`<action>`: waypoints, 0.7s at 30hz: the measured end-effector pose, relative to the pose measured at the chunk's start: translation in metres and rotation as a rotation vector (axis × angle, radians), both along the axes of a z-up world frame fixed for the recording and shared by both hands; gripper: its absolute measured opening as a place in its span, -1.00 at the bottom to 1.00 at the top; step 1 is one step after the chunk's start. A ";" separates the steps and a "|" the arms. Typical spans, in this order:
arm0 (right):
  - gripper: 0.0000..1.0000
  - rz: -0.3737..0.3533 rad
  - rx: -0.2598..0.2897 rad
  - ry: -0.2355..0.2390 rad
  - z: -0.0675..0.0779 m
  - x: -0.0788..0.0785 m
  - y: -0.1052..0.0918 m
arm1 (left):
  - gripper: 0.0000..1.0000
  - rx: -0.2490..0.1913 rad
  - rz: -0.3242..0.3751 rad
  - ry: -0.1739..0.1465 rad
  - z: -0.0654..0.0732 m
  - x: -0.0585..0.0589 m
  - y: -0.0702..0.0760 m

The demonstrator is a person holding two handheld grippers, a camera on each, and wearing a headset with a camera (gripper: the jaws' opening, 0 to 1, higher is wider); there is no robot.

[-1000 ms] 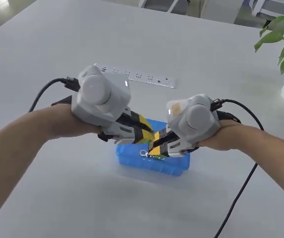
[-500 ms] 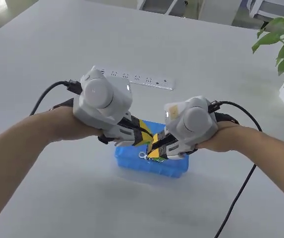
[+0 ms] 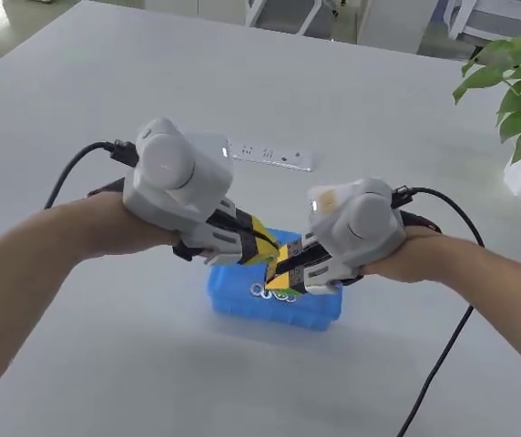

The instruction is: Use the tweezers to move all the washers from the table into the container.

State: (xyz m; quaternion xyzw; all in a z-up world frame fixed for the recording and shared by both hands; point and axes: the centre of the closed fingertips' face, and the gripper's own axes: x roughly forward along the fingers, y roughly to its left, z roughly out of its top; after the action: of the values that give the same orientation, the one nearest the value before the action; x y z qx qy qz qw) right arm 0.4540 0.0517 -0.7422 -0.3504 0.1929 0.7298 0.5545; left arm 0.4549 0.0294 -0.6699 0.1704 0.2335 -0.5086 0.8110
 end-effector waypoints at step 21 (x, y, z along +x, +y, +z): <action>-0.86 -0.067 0.058 0.046 0.035 -0.019 -0.006 | -0.89 -0.008 -0.064 -0.015 0.036 -0.023 -0.004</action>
State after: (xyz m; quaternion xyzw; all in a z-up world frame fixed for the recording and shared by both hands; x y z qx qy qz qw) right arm 0.4354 0.0456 -0.7073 -0.3106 0.1958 0.7241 0.5838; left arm 0.4314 0.0258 -0.6342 0.1785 0.2198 -0.5341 0.7966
